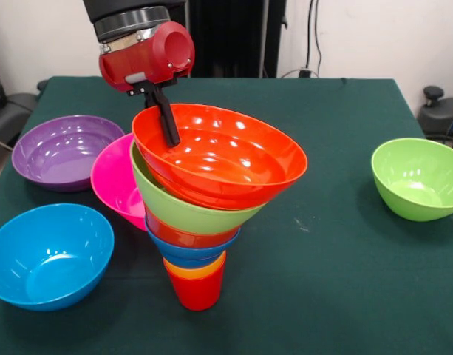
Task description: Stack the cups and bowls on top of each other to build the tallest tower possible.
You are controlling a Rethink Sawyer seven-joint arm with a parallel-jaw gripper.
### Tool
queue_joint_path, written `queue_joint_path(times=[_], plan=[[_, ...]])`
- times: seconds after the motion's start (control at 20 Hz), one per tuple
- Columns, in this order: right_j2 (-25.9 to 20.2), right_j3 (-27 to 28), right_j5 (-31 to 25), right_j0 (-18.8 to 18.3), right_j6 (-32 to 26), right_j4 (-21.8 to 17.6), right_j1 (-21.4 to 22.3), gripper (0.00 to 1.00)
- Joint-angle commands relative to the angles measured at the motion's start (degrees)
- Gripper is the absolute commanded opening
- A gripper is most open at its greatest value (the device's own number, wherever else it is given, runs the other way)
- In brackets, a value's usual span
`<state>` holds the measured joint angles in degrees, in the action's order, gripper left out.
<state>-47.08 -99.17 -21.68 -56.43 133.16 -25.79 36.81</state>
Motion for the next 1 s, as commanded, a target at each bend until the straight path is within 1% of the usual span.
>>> queue_joint_path(times=[0.05,0.6,1.0], plan=[[-1.2,1.8,2.9,1.5,-4.9,-2.7,-2.8,0.00],[-2.3,1.5,3.1,0.9,-4.3,-2.1,-3.9,0.00],[-2.2,1.1,2.8,0.7,-4.4,-2.5,-3.6,0.00]])
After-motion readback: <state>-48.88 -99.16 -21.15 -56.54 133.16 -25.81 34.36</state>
